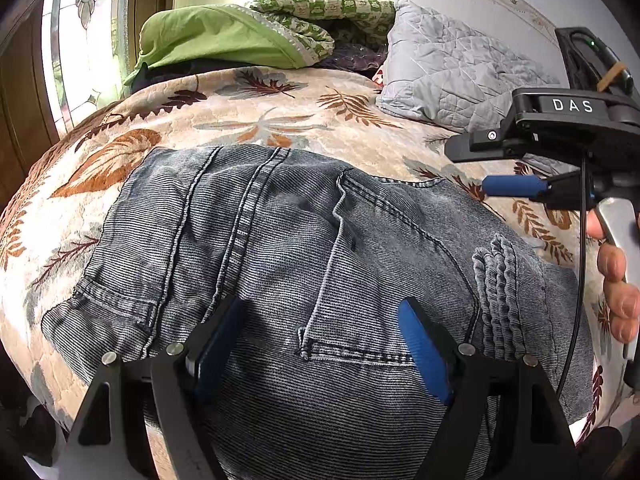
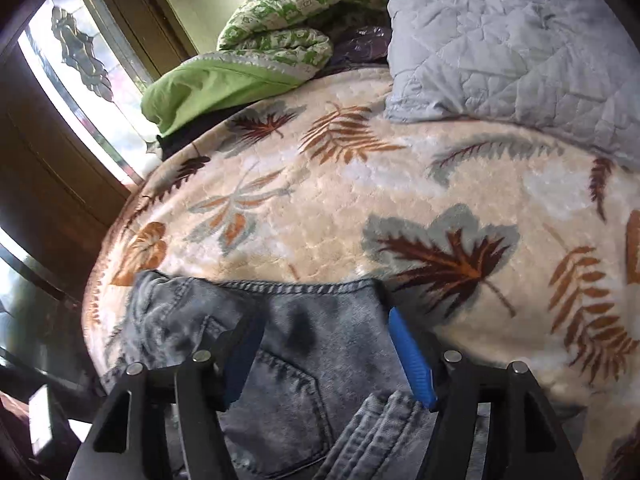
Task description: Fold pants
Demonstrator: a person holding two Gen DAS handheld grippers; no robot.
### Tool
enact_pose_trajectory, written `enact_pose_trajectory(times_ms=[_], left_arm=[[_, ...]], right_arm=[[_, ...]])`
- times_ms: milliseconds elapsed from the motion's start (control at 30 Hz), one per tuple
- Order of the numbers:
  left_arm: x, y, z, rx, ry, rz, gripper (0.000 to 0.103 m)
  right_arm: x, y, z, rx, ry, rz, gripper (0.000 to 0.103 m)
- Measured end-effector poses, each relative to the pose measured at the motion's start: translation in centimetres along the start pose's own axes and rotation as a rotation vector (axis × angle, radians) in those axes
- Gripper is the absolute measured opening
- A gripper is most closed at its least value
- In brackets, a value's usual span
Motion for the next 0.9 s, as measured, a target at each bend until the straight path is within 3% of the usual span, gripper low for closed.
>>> enact_pose_trajectory(times_ms=[67, 167, 267, 400, 467, 533, 567, 700, 900], left_arm=[[0.0, 0.0, 0.0, 0.004, 0.003, 0.0, 0.08], [0.1, -0.1, 0.1, 0.012, 0.005, 0.0, 0.08], [0.0, -0.1, 0.1, 0.008, 0.005, 0.001, 0.08], [0.0, -0.1, 0.2, 0.004, 0.008, 0.001, 0.081], [0.1, -0.1, 0.2, 0.005, 0.01, 0.002, 0.081], [0.1, -0.1, 0.2, 0.014, 0.013, 0.002, 0.081], [0.1, -0.2, 0.3, 0.02, 0.017, 0.002, 0.081], [0.1, -0.2, 0.3, 0.02, 0.022, 0.002, 0.081], [0.1, -0.2, 0.3, 0.016, 0.02, 0.002, 0.081]], right_arm=[[1.5, -1.1, 0.3, 0.05, 0.06, -0.06, 0.068], [5.0, -2.3, 3.5, 0.118, -0.035, -0.128, 0.068], [4.5, -1.7, 3.8, 0.183, 0.002, -0.093, 0.068], [1.9, -1.4, 2.1, 0.121, 0.038, -0.046, 0.068], [1.8, -1.4, 2.5, 0.144, 0.042, -0.029, 0.077], [3.9, -2.3, 4.5, 0.187, -0.038, -0.103, 0.08], [4.8, -2.7, 5.3, 0.21, -0.034, -0.127, 0.08], [1.7, -2.3, 3.8, 0.199, 0.025, -0.04, 0.079], [-4.2, -5.5, 3.1, 0.129, -0.022, 0.052, 0.079]])
Point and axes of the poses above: each gripper's, at about its wrist camera, not at the fingertips, and x roughly the way its jaws point, z to its right, y to its top, the point moved 7 cm from there along x, roughly the way its jaws point, and after that the axes turned 2 degrees about x, right-handed, at the moved point
